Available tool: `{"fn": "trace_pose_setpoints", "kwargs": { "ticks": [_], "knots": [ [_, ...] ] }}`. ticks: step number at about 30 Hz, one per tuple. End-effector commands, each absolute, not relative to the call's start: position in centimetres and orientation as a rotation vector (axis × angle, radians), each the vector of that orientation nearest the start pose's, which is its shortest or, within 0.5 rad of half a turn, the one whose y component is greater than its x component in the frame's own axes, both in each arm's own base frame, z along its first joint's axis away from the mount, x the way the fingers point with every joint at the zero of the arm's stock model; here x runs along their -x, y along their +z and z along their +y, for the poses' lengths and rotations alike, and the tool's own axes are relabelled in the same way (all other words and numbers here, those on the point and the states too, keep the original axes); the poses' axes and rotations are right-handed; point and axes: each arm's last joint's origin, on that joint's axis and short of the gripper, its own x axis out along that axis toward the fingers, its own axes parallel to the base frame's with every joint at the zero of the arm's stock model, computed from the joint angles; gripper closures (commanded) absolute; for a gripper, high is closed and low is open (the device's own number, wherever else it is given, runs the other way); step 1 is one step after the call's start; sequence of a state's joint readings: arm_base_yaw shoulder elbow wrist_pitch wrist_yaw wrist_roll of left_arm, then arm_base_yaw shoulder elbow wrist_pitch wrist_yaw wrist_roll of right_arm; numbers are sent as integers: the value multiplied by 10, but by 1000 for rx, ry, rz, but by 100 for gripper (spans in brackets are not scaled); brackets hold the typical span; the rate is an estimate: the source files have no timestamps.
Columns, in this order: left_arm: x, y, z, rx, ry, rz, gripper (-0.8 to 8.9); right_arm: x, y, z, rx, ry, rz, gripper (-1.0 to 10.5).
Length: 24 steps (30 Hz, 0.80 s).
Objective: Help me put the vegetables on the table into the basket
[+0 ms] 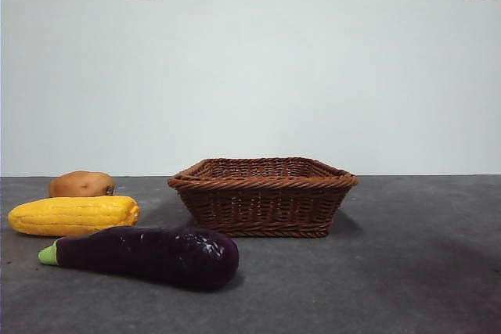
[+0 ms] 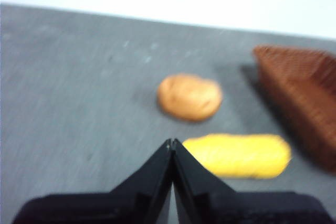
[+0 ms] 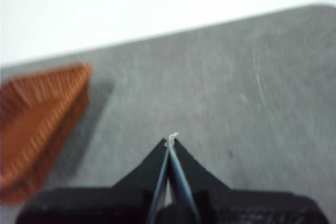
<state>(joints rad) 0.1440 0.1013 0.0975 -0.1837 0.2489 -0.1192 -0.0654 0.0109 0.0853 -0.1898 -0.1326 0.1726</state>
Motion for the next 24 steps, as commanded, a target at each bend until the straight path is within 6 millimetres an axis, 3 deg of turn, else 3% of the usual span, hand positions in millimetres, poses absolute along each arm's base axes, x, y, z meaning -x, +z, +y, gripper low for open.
{"fn": "trace_pose_setpoints", "kwargs": {
  "ticks": [1,9,17,24],
  "knots": [
    [-94,191,6,185,-111,157,819,-87,198,-2,-226,70,39,955],
    [-83,247,3,194,-156,177,819,-73,256,2,-239,157,8,955],
    [-73,304,-1,186,-229,188,819,-63,306,5,-182,225,250,955],
    [-63,330,-6,133,-329,280,819,-59,343,6,-127,278,415,955]
  ]
}}
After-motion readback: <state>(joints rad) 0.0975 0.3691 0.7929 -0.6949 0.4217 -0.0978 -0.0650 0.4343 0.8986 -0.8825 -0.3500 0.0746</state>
